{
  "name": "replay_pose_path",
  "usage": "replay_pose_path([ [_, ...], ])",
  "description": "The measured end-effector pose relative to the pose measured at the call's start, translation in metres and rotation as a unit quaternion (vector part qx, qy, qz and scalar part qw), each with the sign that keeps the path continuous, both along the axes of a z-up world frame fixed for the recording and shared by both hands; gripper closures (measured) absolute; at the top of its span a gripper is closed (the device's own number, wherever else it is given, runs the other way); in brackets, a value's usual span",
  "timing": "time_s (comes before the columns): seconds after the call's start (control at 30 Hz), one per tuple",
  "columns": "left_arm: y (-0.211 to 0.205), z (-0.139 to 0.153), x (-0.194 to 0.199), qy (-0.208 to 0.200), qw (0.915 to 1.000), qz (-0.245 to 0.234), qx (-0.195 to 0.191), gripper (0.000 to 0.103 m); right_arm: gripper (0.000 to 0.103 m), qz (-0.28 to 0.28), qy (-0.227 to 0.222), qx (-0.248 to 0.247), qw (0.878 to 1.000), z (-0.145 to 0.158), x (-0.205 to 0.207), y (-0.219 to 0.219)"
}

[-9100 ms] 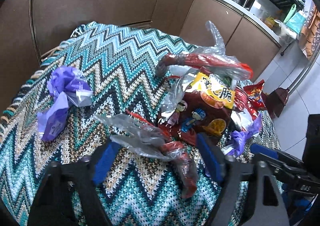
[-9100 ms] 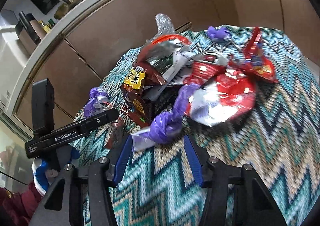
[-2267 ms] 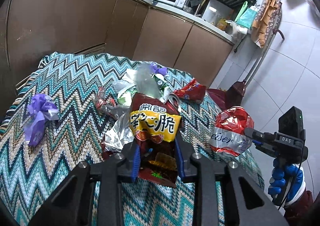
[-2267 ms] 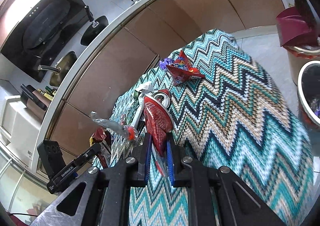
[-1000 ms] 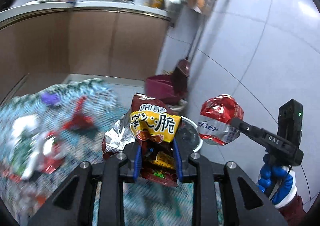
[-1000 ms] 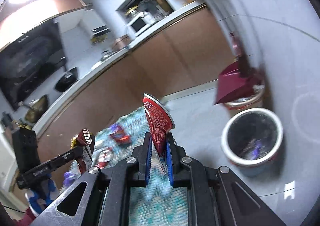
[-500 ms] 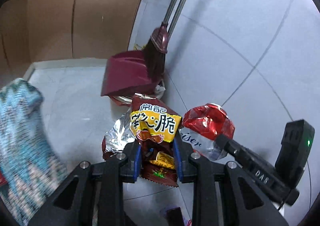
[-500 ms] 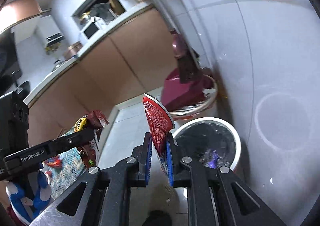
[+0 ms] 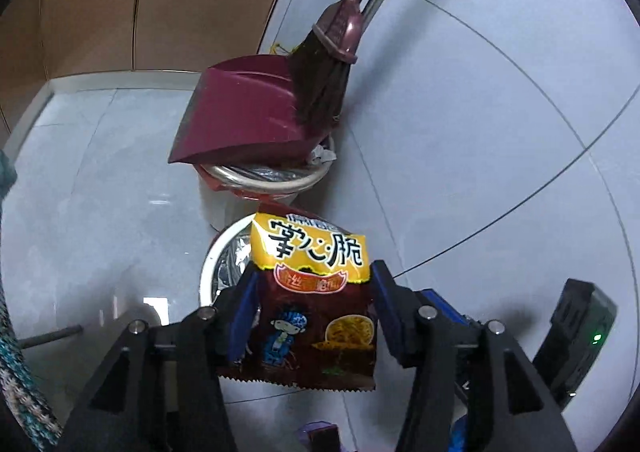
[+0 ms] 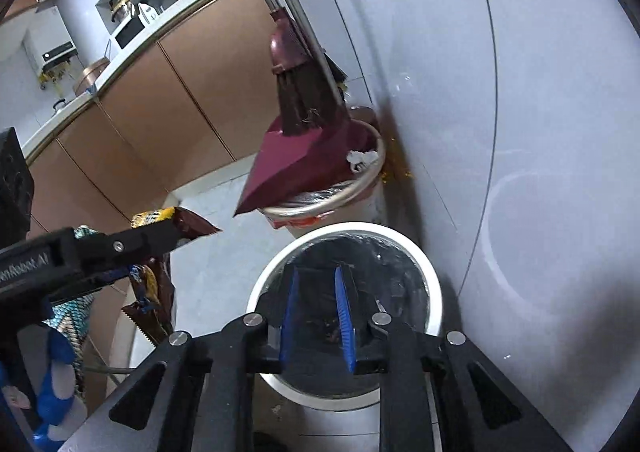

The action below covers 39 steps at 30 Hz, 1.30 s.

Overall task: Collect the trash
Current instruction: 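Carry the can and snack bag to the grey bin and release both, then return both open tools to the remaining trash on the blanket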

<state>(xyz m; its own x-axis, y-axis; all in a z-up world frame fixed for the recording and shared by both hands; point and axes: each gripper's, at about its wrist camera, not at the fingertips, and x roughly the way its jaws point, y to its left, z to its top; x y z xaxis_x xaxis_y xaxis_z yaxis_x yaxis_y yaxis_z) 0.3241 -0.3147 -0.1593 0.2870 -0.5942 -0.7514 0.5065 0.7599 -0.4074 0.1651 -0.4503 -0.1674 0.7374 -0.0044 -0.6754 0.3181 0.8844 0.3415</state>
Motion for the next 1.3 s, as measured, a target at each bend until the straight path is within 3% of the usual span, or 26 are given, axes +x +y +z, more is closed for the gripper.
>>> replay_pose_path([
  [0.17, 0.000, 0.010, -0.005, -0.003, 0.9999, -0.005, -0.010, 0.047, 0.072, -0.009, 0.004, -0.008, 1.000, 0.002, -0.012, 0.004],
  [0.57, -0.015, 0.023, -0.001, 0.009, 0.9996, -0.001, -0.027, 0.038, 0.065, -0.006, 0.003, -0.054, 0.999, 0.028, -0.060, 0.033],
  [0.77, -0.017, 0.028, -0.002, 0.006, 0.9995, -0.002, -0.032, 0.035, 0.062, 0.004, 0.003, -0.062, 0.998, 0.033, -0.064, 0.042],
  [1.03, 0.007, 0.054, -0.029, -0.038, 0.9981, 0.015, -0.046, 0.035, 0.057, 0.005, -0.008, -0.055, 0.998, 0.039, -0.066, 0.048],
  [1.3, 0.062, 0.106, -0.072, -0.090, 0.9935, 0.037, -0.059, 0.035, 0.053, 0.013, -0.041, -0.065, 0.997, 0.075, -0.081, 0.065],
])
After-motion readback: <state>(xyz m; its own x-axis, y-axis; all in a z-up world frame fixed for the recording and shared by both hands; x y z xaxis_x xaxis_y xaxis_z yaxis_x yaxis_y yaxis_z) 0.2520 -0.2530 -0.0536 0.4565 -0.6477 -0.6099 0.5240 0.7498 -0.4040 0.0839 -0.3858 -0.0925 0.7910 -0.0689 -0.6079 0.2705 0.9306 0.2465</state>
